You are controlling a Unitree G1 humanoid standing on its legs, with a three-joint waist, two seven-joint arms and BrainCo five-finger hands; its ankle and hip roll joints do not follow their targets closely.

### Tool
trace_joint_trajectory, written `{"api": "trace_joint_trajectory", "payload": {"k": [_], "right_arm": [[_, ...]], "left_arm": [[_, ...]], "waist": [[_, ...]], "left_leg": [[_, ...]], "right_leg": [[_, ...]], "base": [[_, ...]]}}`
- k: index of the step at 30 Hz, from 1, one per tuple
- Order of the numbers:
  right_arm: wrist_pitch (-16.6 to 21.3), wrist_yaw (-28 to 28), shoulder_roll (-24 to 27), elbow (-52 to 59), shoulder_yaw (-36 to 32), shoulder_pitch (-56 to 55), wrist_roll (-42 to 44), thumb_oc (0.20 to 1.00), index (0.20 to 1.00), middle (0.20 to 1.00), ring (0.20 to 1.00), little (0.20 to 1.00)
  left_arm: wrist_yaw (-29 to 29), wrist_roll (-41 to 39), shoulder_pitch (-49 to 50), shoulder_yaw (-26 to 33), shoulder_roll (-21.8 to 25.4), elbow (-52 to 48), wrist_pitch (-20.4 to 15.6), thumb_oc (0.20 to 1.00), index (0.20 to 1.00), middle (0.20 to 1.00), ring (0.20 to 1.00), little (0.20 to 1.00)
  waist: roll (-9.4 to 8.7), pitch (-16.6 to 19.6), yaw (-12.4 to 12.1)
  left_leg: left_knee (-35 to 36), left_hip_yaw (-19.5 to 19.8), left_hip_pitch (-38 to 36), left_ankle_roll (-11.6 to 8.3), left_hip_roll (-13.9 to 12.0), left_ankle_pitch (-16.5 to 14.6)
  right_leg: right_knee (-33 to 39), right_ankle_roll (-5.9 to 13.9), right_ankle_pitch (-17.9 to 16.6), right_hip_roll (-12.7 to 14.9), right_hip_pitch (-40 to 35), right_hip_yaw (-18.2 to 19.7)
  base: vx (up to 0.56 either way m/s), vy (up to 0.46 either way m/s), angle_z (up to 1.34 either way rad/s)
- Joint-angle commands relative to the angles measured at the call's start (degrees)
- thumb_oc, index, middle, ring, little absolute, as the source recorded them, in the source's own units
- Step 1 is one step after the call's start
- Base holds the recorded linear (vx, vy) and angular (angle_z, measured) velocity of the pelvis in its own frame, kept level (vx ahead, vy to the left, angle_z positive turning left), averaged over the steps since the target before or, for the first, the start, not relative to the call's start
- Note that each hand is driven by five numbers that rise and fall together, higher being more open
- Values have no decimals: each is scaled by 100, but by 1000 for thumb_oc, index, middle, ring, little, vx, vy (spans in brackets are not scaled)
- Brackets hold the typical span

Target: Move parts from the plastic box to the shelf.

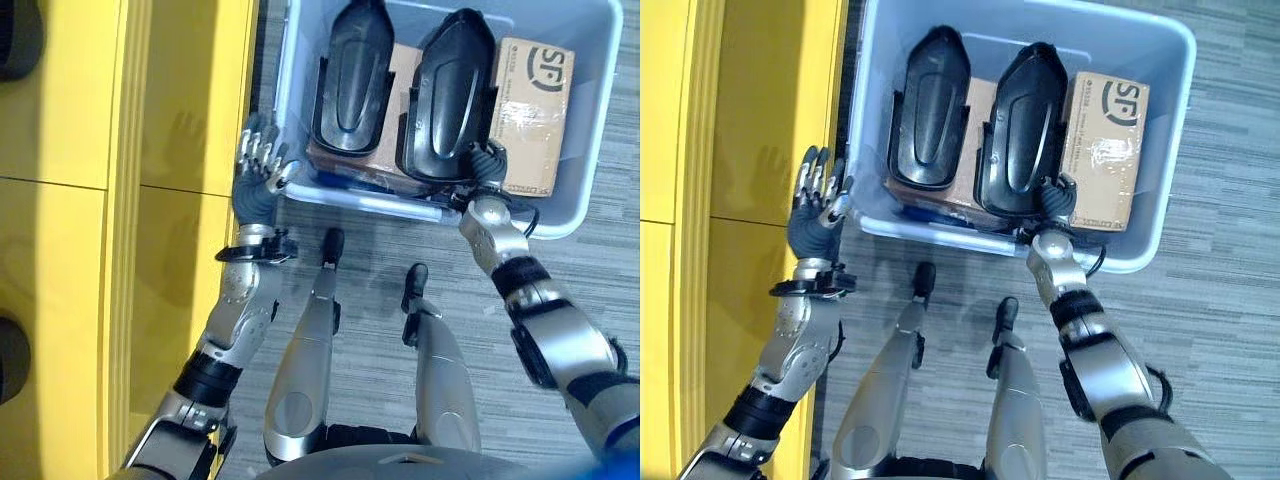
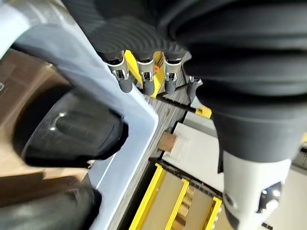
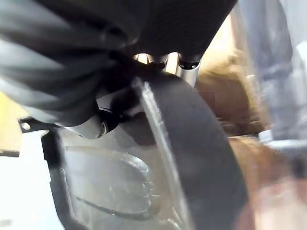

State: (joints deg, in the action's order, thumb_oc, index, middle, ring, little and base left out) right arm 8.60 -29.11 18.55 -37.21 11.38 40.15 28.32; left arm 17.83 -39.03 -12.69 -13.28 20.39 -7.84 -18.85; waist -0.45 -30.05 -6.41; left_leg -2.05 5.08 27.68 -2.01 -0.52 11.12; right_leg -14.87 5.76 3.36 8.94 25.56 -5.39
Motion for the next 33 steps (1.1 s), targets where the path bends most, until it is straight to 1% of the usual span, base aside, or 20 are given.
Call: {"api": "trace_joint_trajectory", "payload": {"k": [1,2,3,5,6,7,8,10,14,15,16,17,18,19,20,21,27,31,33], "right_arm": [[440,21,176,152,-224,-13,-174,200,200,200,200,200],[468,93,144,535,-320,-365,-257,200,200,200,200,200],[511,140,129,748,-376,-523,-265,200,200,200,200,200],[611,336,47,1495,-599,-1199,-278,200,200,200,200,200],[609,335,46,1499,-599,-1204,-279,200,200,200,200,200],[650,491,24,1962,-730,-1616,-312,200,200,200,200,200],[642,492,20,1982,-731,-1639,-315,200,200,200,200,200],[656,678,-11,2340,-863,-2019,-295,200,200,200,200,200],[582,965,-52,2755,-946,-2557,-282,200,200,200,200,200],[576,966,-53,2768,-946,-2575,-284,200,200,200,200,200],[545,1111,-89,2859,-1006,-2842,-228,200,200,200,200,200],[539,1111,-91,2872,-1005,-2858,-230,200,200,200,200,200],[495,1246,-115,3034,-1066,-3125,-217,200,200,200,200,200],[494,1246,-116,3036,-1065,-3127,-217,200,200,200,200,200],[459,1377,-161,3170,-1103,-3340,-159,200,200,200,200,200],[402,1623,-186,3384,-1179,-3694,9,200,200,200,200,200],[307,1864,-236,3646,-1180,-4040,132,200,200,200,200,200],[153,2187,-244,3856,-1084,-4339,327,200,200,200,200,200],[144,2222,-234,3907,-1063,-4386,348,200,200,200,200,200]], "left_arm": [[-266,25,20,59,18,-281,-138,1000,1000,1000,1000,1000],[-351,-28,176,135,9,-252,-83,1000,1000,1000,1000,1000],[-394,-63,249,165,-10,-240,-53,1000,1000,1000,1000,1000],[-557,5,611,341,20,-155,75,1000,1000,1000,1000,1000],[-557,6,614,341,20,-157,75,1000,1000,1000,1000,1000],[-647,19,881,504,40,-104,152,1000,1000,1000,1000,1000],[-649,18,896,503,42,-110,154,1000,1000,1000,1000,1000],[-750,21,1148,644,7,-58,231,1000,1000,1000,1000,1000],[-858,4,1450,848,-60,-16,327,1000,1000,1000,1000,1000],[-860,3,1463,846,-61,-21,329,1000,1000,1000,1000,1000],[-919,10,1615,954,-95,-3,381,1000,1000,1000,1000,1000],[-920,10,1628,953,-95,-9,384,1000,1000,1000,1000,1000],[-977,3,1777,1076,-144,-8,419,1000,1000,1000,1000,1000],[-976,3,1779,1076,-144,-9,420,1000,1000,1000,1000,1000],[-1028,49,1898,1156,-166,16,479,1000,1000,1000,1000,1000],[-1107,60,2121,1300,-230,56,540,1000,1000,1000,1000,1000],[-1154,66,2424,1488,-348,110,608,1000,1000,1000,1000,1000],[-1194,123,2652,1627,-470,171,704,1000,1000,1000,1000,1000],[-1216,135,2712,1647,-496,166,718,1000,1000,1000,1000,1000]], "waist": [[-110,591,76],[-138,716,125],[-146,767,147],[-187,1015,244],[-186,1013,243],[-216,1166,306],[-217,1167,306],[-219,1303,350],[-199,1478,404],[-197,1479,405],[-178,1605,422],[-176,1605,423],[-158,1748,450],[-157,1748,451],[-144,1860,463],[-116,2006,477],[-87,2185,497],[-54,2367,500],[-46,2405,499]], "left_leg": [[-100,58,-139,-77,-165,-590],[32,47,-286,-100,-213,-527],[76,32,-340,-116,-232,-512],[288,21,-676,-157,-340,-468],[292,22,-683,-158,-341,-466],[354,13,-870,-171,-408,-471],[363,14,-886,-172,-410,-469],[396,13,-1101,-174,-461,-501],[494,-1,-1390,-198,-521,-511],[505,0,-1406,-199,-523,-508],[570,-9,-1530,-219,-540,-495],[584,-8,-1547,-221,-543,-490],[645,-16,-1677,-249,-576,-485],[645,-15,-1678,-249,-577,-486],[673,0,-1795,-261,-604,-492],[696,24,-1956,-279,-636,-511],[702,8,-2194,-294,-719,-554],[693,13,-2443,-293,-778,-606],[695,17,-2508,-285,-788,-624]], "right_leg": [[1080,127,-679,164,-416,-76],[1177,128,-719,150,-521,-77],[1216,129,-719,144,-569,-86],[1373,133,-715,113,-840,-102],[1376,133,-716,112,-846,-103],[1407,134,-678,86,-997,-95],[1411,133,-676,85,-1011,-97],[1377,128,-583,56,-1172,-94],[1411,120,-520,8,-1426,-115],[1419,120,-521,6,-1442,-118],[1472,121,-505,-21,-1560,-139],[1483,120,-507,-24,-1577,-143],[1532,125,-490,-48,-1712,-164],[1534,125,-491,-49,-1715,-165],[1561,127,-469,-72,-1844,-182],[1564,122,-410,-103,-2003,-212],[1488,99,-294,-144,-2206,-235],[1375,70,-146,-176,-2407,-229],[1359,64,-126,-178,-2446,-225]], "base": [[62,-27,-6],[46,-24,-4],[86,-43,-7],[99,-52,-8],[117,-67,-5],[76,-43,-6],[125,-56,-9],[88,-32,-1],[53,-24,2],[58,-17,0],[44,-11,0],[92,-26,3],[51,-17,4],[98,-32,8],[97,-35,6],[98,-35,7],[19,-7,3],[4,-2,-1],[0,0,0]]}}
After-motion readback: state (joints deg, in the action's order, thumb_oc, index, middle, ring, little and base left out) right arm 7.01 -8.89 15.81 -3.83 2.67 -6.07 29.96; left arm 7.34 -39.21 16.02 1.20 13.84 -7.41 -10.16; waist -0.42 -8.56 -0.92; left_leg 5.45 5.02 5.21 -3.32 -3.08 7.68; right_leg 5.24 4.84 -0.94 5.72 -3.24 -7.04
